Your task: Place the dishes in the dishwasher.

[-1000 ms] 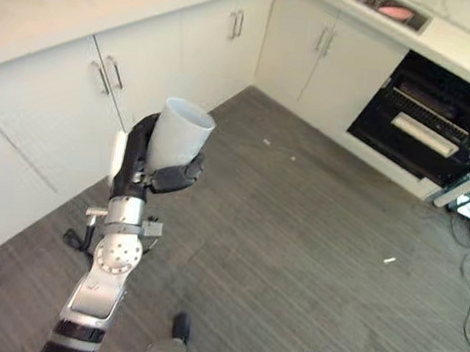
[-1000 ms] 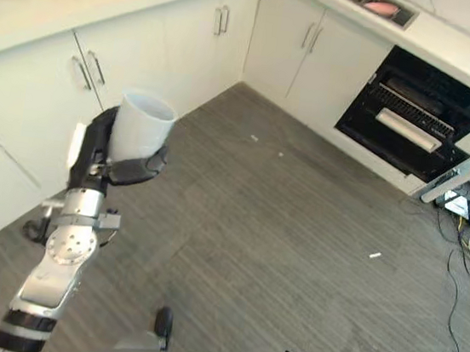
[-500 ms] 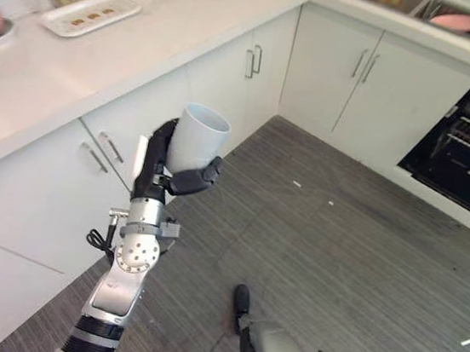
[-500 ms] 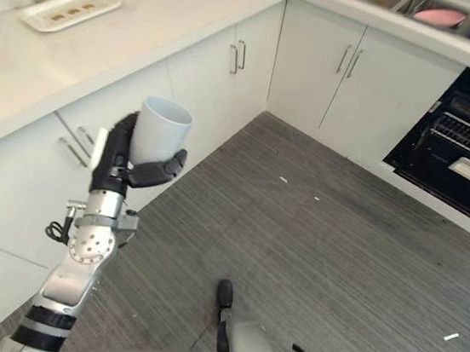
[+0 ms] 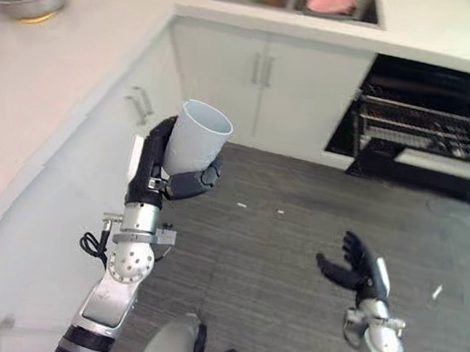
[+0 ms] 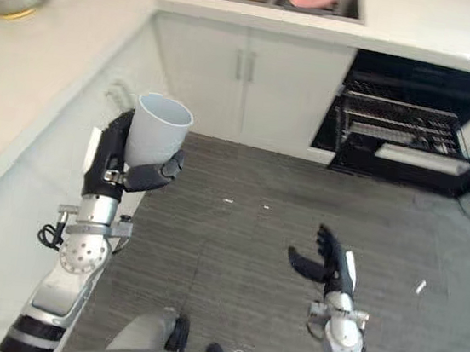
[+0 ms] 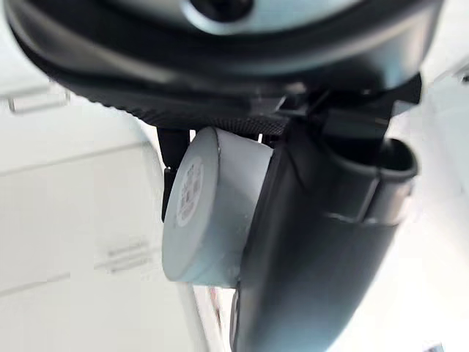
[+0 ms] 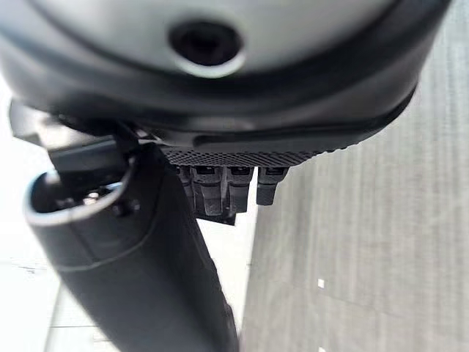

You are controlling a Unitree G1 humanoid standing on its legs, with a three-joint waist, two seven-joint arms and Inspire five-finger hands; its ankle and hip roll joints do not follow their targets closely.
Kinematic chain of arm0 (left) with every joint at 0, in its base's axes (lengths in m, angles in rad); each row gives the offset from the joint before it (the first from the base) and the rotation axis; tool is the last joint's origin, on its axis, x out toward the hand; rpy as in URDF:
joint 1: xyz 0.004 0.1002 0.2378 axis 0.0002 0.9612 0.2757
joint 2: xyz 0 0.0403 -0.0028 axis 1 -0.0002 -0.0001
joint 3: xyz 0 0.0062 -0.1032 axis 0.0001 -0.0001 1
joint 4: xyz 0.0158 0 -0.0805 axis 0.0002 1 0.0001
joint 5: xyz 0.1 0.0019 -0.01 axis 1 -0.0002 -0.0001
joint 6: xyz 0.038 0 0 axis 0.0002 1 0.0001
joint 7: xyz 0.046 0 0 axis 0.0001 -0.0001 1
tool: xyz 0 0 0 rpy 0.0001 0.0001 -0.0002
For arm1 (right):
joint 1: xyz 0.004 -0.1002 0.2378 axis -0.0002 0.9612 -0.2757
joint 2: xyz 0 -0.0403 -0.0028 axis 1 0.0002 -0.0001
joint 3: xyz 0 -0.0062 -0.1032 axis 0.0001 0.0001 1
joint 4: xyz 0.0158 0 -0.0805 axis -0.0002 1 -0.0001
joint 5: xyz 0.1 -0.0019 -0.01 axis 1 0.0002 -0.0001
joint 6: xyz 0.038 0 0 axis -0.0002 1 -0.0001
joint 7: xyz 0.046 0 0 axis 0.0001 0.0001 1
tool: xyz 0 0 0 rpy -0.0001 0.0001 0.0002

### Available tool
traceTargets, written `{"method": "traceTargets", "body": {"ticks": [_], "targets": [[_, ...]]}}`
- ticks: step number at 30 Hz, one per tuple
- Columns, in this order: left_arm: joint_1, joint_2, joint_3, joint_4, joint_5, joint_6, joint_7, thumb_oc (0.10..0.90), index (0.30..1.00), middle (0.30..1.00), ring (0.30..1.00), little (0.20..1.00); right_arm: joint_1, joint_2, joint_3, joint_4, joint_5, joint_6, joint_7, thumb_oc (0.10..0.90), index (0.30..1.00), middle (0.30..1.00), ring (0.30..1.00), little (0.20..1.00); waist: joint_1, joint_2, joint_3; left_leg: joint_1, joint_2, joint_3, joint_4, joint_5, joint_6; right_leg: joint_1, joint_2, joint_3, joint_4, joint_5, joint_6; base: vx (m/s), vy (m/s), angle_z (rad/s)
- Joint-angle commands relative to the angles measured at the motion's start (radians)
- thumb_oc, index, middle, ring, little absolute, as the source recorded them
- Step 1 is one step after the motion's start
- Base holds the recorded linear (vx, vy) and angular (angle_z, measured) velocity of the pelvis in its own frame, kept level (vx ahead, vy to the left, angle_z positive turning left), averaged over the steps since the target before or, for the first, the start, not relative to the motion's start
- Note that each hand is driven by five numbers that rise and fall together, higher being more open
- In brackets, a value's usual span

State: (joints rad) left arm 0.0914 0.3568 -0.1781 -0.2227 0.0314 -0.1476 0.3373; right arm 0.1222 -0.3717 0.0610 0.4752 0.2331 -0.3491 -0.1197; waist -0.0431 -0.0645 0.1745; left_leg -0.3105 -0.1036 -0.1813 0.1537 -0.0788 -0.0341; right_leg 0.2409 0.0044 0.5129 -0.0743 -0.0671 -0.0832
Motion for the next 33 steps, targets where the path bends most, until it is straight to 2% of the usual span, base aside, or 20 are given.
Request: {"method": "traceTargets", "body": {"ticks": [1,3,4,5,8,9,10,12,13,14,17,20,21,22,25,28,29,30,32,33], "targets": [[-0.071,-0.030,0.058,-0.142,-0.002,-0.079,0.037,0.400,0.300,0.300,0.300,0.300,-0.022,0.001,-0.043,-0.088,-0.029,-0.061,-0.009,0.800,0.900,0.900,0.900,0.900,0.068,0.040,-0.075,0.139,0.088,-0.073,-0.172,0.198,-0.090,-0.039,0.030,-0.096,-0.013,0.065,0.183,0.40,0.102,-1.91],[-0.100,-0.033,0.018,-0.142,-0.016,-0.099,0.032,0.400,0.300,0.300,0.300,0.300,0.012,0.027,-0.068,-0.227,-0.011,-0.076,0.010,0.800,0.900,0.900,0.900,0.900,0.039,0.034,-0.089,0.220,0.097,-0.006,-0.181,0.179,-0.068,-0.049,-0.004,-0.118,0.024,0.051,0.197,0.35,0.233,-1.72],[-0.102,-0.033,0.018,-0.141,-0.016,-0.099,0.033,0.400,0.300,0.300,0.300,0.300,0.011,0.027,-0.069,-0.228,-0.011,-0.075,0.010,0.800,0.900,0.900,0.900,0.900,0.041,0.036,-0.090,0.216,0.100,-0.006,-0.183,0.184,-0.069,-0.055,-0.001,-0.116,0.025,0.054,0.198,0.33,0.199,-1.10],[-0.128,-0.029,0.001,-0.144,-0.026,-0.092,0.025,0.400,0.300,0.300,0.300,0.300,0.023,0.060,-0.088,-0.296,0.017,-0.083,0.015,0.800,0.900,0.900,0.900,0.900,0.020,0.022,-0.096,0.256,0.083,-0.005,-0.208,0.171,-0.052,-0.081,0.009,-0.117,0.134,0.067,0.217,0.15,0.056,-0.61],[-0.155,0.007,-0.003,-0.111,-0.004,-0.083,0.014,0.400,0.300,0.300,0.300,0.300,0.019,0.097,-0.063,-0.344,0.068,-0.075,0.069,0.800,0.900,0.900,0.900,0.900,-0.011,0.043,-0.070,0.328,0.112,0.049,-0.237,0.145,-0.048,-0.233,0.074,-0.192,0.353,0.097,0.282,0.19,0.135,-0.48],[-0.158,0.022,0.006,-0.096,0.012,-0.077,0.016,0.400,0.300,0.300,0.300,0.300,0.002,0.094,-0.038,-0.354,0.062,-0.062,0.080,0.800,0.900,0.900,0.900,0.900,-0.008,0.043,-0.058,0.357,0.120,0.078,-0.241,0.124,-0.045,-0.298,0.054,-0.292,0.394,0.118,0.295,0.15,0.144,-1.44],[-0.164,0.028,0.026,-0.087,0.013,-0.077,0.023,0.400,0.300,0.300,0.300,0.300,-0.018,0.101,-0.008,-0.375,0.057,-0.030,0.091,0.800,0.900,0.900,0.900,0.900,0.002,0.049,-0.060,0.370,0.135,0.136,-0.241,0.101,-0.040,-0.363,-0.028,-0.482,0.342,0.108,0.273,0.12,0.108,-1.58],[-0.164,0.028,0.027,-0.087,0.013,-0.078,0.023,0.400,0.300,0.300,0.300,0.300,-0.018,0.101,-0.007,-0.376,0.057,-0.028,0.091,0.800,0.900,0.900,0.900,0.900,-0.001,0.050,-0.061,0.371,0.135,0.133,-0.241,0.098,-0.040,-0.361,-0.028,-0.485,0.341,0.105,0.272,0.08,0.036,-1.04],[-0.161,0.028,0.036,-0.085,0.006,-0.081,0.024,0.400,0.300,0.300,0.300,0.300,-0.023,0.097,0.002,-0.396,0.047,-0.017,0.091,0.800,0.900,0.900,0.900,0.900,0.003,0.051,-0.069,0.379,0.148,0.173,-0.241,0.081,-0.046,-0.379,-0.062,-0.583,0.276,0.095,0.254,0.22,0.035,-0.56],[-0.153,0.022,0.037,-0.080,-0.004,-0.092,0.025,0.400,0.300,0.300,0.300,0.300,-0.020,0.090,0.004,-0.418,0.041,-0.008,0.093,0.800,0.900,0.900,0.900,0.900,-0.009,0.043,-0.076,0.391,0.147,0.198,-0.241,0.067,-0.046,-0.400,-0.066,-0.623,0.187,0.119,0.240,0.28,0.025,-0.60],[-0.154,0.006,0.027,-0.073,-0.008,-0.097,0.029,0.400,0.300,0.300,0.300,0.300,-0.018,0.101,-0.007,-0.456,0.045,-0.019,0.070,0.800,0.900,0.900,0.900,0.900,-0.024,0.040,-0.077,0.422,0.148,0.211,-0.241,0.032,-0.040,-0.438,-0.093,-0.635,0.059,0.187,0.255,0.28,-0.065,-0.74],[-0.152,0.002,0.021,-0.067,-0.003,-0.102,0.040,0.400,0.300,0.300,0.300,0.300,-0.011,0.109,-0.010,-0.500,0.040,-0.040,0.047,0.800,0.900,0.900,0.900,0.900,-0.042,0.043,-0.074,0.461,0.141,0.210,-0.241,0.005,-0.040,-0.451,-0.082,-0.579,0.033,0.208,0.275,0.28,-0.067,0.02],[-0.144,-0.011,0.019,-0.065,-0.006,-0.108,0.037,0.400,0.300,0.300,0.300,0.300,0.001,0.112,-0.011,-0.540,0.045,-0.052,0.051,0.800,0.900,0.900,0.900,0.900,-0.046,0.036,-0.089,0.497,0.138,0.216,-0.241,-0.030,-0.048,-0.418,-0.087,-0.533,0.003,0.216,0.280,0.29,-0.144,0.37],[-0.136,-0.017,0.023,-0.067,0.003,-0.109,0.034,0.400,0.300,0.300,0.300,0.300,0.001,0.109,-0.009,-0.546,0.051,-0.049,0.059,0.800,0.900,0.900,0.900,0.900,-0.043,0.039,-0.102,0.513,0.144,0.220,-0.241,-0.039,-0.055,-0.408,-0.090,-0.538,-0.010,0.218,0.278,0.34,-0.228,0.48],[-0.125,-0.033,0.034,-0.059,-0.001,-0.119,0.044,0.400,0.300,0.300,0.300,0.300,-0.016,0.084,-0.005,-0.580,0.068,-0.051,0.059,0.800,0.900,0.900,0.900,0.900,-0.045,0.053,-0.121,0.548,0.184,0.219,-0.241,0.019,-0.086,-0.375,-0.074,-0.549,-0.013,0.218,0.262,0.21,-0.224,0.26],[-0.128,-0.051,0.031,-0.051,-0.028,-0.125,0.059,0.400,0.300,0.300,0.300,0.300,-0.037,0.054,0.005,-0.587,0.041,-0.039,0.038,0.800,0.900,0.900,0.900,0.900,-0.040,0.061,-0.115,0.531,0.210,0.219,-0.137,0.074,-0.114,-0.342,-0.062,-0.561,-0.013,0.204,0.243,0.13,-0.183,-0.27],[-0.132,-0.054,0.025,-0.044,-0.034,-0.125,0.058,0.400,0.300,0.300,0.300,0.300,-0.042,0.045,0.007,-0.598,0.032,-0.034,0.031,0.800,0.900,0.900,0.900,0.900,-0.040,0.063,-0.108,0.507,0.223,0.214,-0.068,0.109,-0.132,-0.323,-0.059,-0.569,-0.013,0.191,0.233,0.15,-0.258,-0.34],[-0.140,-0.056,0.010,-0.043,-0.036,-0.130,0.051,0.400,0.300,0.300,0.300,0.300,-0.056,0.007,0.005,-0.637,-0.026,-0.019,0.013,0.800,0.900,0.900,0.900,0.900,-0.036,0.047,-0.082,0.431,0.233,0.200,0.155,0.226,-0.175,-0.285,-0.069,-0.580,-0.013,0.163,0.209,0.15,-0.258,-0.34],[-0.140,-0.056,0.010,-0.043,-0.036,-0.130,0.051,0.400,0.300,0.300,0.300,0.300,-0.056,0.007,0.005,-0.637,-0.026,-0.019,0.013,0.800,0.900,0.900,0.900,0.900,-0.036,0.047,-0.082,0.431,0.233,0.200,0.155,0.226,-0.175,-0.285,-0.069,-0.580,-0.013,0.163,0.209,0.10,-0.129,0.11],[-0.149,-0.054,0.000,-0.043,-0.031,-0.132,0.048,0.400,0.300,0.300,0.300,0.300,-0.060,-0.002,0.014,-0.641,-0.033,-0.012,0.009,0.800,0.900,0.900,0.900,0.900,-0.023,0.038,-0.063,0.386,0.211,0.181,0.256,0.228,-0.176,-0.262,-0.076,-0.571,-0.013,0.146,0.201,0.25,-0.257,0.34]]}}
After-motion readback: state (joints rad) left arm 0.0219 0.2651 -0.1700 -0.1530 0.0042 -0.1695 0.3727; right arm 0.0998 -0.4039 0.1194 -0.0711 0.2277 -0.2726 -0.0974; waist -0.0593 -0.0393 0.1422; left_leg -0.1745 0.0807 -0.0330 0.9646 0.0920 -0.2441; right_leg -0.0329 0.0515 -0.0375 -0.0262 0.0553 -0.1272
